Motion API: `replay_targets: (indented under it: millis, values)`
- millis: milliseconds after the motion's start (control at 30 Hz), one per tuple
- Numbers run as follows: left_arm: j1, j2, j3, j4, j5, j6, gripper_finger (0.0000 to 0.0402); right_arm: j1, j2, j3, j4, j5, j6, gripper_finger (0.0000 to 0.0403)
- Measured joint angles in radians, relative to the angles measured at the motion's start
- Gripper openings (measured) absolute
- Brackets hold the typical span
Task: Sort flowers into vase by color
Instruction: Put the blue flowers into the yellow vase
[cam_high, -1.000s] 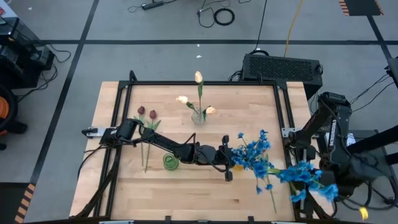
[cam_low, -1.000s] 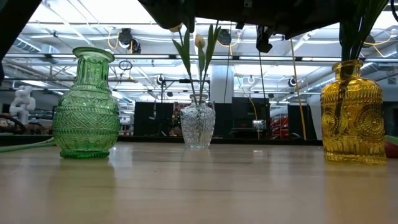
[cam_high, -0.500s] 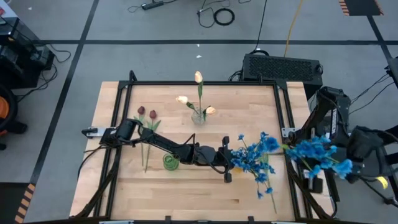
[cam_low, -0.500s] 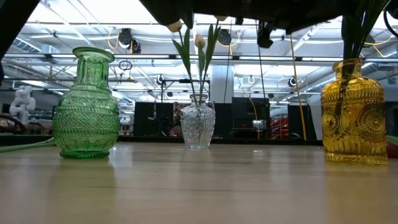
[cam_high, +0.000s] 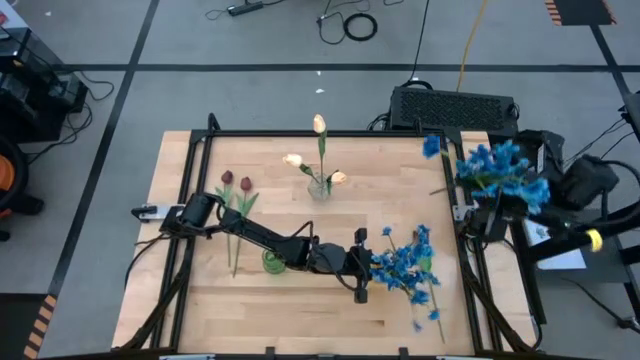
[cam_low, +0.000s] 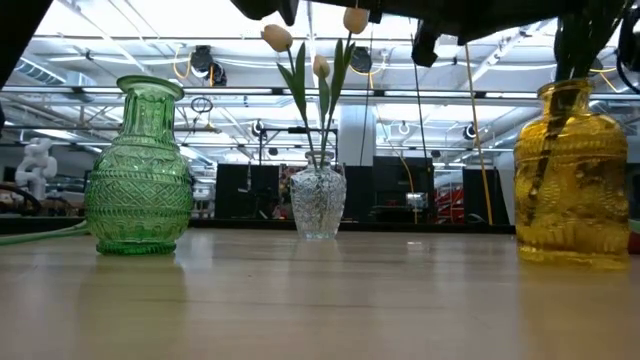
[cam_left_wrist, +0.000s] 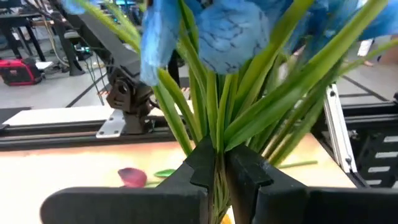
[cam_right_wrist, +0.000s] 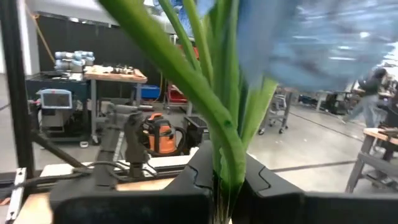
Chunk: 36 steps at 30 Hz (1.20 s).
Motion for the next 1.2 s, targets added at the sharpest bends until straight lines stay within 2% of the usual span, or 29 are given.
replay_targets:
  millis: [67,167,300,400,500,833,1200]
  values:
    - [-0.008,0.0,0.0,0.012,0.0,0.006,0.0031,-0.021,-0.04,0.0,-0.126,-0.004,0.098,0.0008]
    - [-0.016,0.0,0.0,0.046,-0.002,0.027,0.0031,-0.053,-0.092,0.0,-0.406,-0.017,0.374,0.0008]
    - [-0.015,0.0,0.0,0.049,-0.027,0.035,0.0031,-0.08,-0.129,0.0,-0.898,-0.05,0.917,0.0008]
    - [-0.014,0.001,0.0,0.057,-0.033,0.054,0.0031,-0.082,-0.12,-0.005,-1.227,0.001,1.342,0.0008]
    - [-0.015,0.001,0.0,0.065,-0.033,0.063,0.0031,-0.082,-0.092,-0.044,-1.392,0.037,1.626,0.0008]
    - [-0.017,0.001,0.0,0.069,-0.033,0.106,0.0031,-0.082,-0.081,-0.288,-1.355,0.073,2.04,0.0008]
    - [-0.034,0.001,0.0,0.073,-0.033,0.166,0.0031,-0.081,-0.03,-0.413,-1.079,0.079,2.078,0.0008]
